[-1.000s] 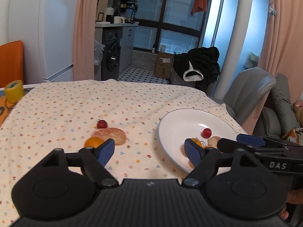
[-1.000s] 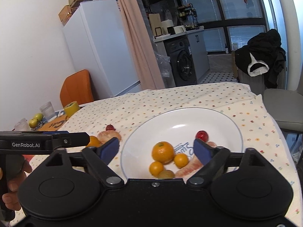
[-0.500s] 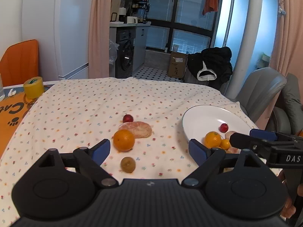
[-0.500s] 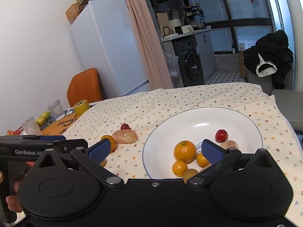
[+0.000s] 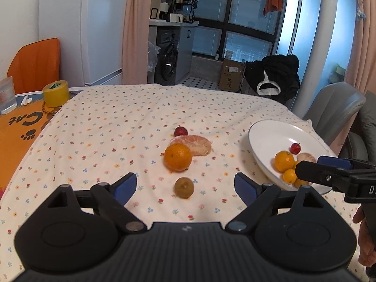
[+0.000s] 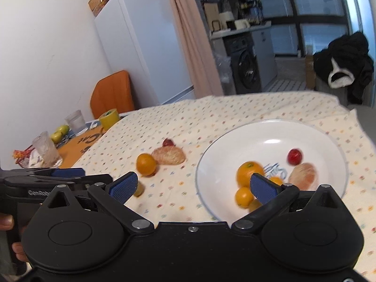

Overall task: Organize fruits
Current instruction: 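Withdraw both tools from the plate toward the remaining fruits, then close left tool on the brown kiwi while right tool closes on an orange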

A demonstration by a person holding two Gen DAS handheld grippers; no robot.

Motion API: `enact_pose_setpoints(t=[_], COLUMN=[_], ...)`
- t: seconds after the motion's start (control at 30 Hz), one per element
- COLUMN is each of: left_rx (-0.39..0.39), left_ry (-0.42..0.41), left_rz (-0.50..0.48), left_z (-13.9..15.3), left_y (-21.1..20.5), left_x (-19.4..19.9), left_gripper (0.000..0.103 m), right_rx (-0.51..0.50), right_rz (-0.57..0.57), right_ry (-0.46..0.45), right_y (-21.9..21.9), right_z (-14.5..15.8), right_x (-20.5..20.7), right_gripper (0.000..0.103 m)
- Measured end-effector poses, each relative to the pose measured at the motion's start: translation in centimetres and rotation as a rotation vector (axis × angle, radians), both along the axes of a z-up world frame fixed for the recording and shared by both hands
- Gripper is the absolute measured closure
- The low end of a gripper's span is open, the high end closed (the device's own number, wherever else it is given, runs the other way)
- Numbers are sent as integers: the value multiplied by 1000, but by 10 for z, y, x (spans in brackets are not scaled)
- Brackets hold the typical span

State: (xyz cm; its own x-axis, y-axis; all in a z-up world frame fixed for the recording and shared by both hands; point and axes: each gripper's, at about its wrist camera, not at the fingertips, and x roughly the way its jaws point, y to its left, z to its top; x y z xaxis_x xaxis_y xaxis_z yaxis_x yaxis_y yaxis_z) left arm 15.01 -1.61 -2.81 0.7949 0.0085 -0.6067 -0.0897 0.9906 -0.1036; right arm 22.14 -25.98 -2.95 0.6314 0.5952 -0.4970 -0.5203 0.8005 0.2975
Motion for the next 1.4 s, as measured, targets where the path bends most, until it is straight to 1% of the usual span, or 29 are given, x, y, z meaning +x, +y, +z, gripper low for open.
enact_pose_setpoints(t=[0.1, 0.2, 0.3, 0.33, 0.4, 0.5, 0.6, 0.7, 0.77, 0.93, 1.0, 1.03, 1.07, 1.1, 1.17, 1.23, 1.3, 1.4], left_rx=[4, -10, -28, -36, -47, -50, -66, -82, -96, -114, -124, -128, -132, -140, -155, -148, -158, -155], left_ry=[4, 7, 17, 24, 28, 26, 26, 49, 63, 68, 74, 81, 89, 96, 92, 82, 77, 64], left_rz=[-5, -2, 1, 1, 0, -8, -11, -15, -17, -20, -22, -19, -8, 2, 17, 27, 33, 41], left_z=[-4, -8, -12, -14, -17, -19, -24, -32, -36, -43, -45, -46, -47, -48, -47, -45, -42, -38], left_y=[1, 3, 7, 8, 10, 10, 12, 13, 14, 15, 16, 17, 18, 20, 24, 28, 33, 40], left_x=[0, 2, 6, 8, 11, 14, 18, 27, 32, 39, 42, 44, 45, 47, 47, 46, 45, 43], left_gripper=[14, 14, 15, 17, 17, 19, 24, 34, 41, 48, 56, 63, 74, 78, 80, 80, 80, 80], right_rx=[-10, -12, -15, -17, -14, -20, -27, -35, -41, -41, -40, -37, -37, -40, -46, -47, -50, -53], right_rz=[6, 21, 29, 24, 27, 36, 51, 63, 72, 84, 94, 101, 107, 112, 123, 134, 143, 157], right_ry=[11, 20, 2, -5, -1, -3, -4, 1, 8, 6, 9, 12, 12, 12, 15, 17, 16, 21], right_y=[6, 11, 15, 16, 18, 22, 28, 33, 36, 44, 48, 50, 53, 56, 63, 68, 74, 82], right_z=[-3, -5, -4, -3, -3, -3, -4, -6, -8, -9, -10, -10, -11, -11, -13, -13, -14, -16], right_x=[1, 2, 2, 2, 5, 8, 11, 15, 17, 20, 21, 22, 23, 24, 26, 27, 29, 31], right_gripper=[0, 0, 0, 0, 0, 3, 8, 12, 17, 18, 18, 18, 19, 20, 24, 24, 24, 28])
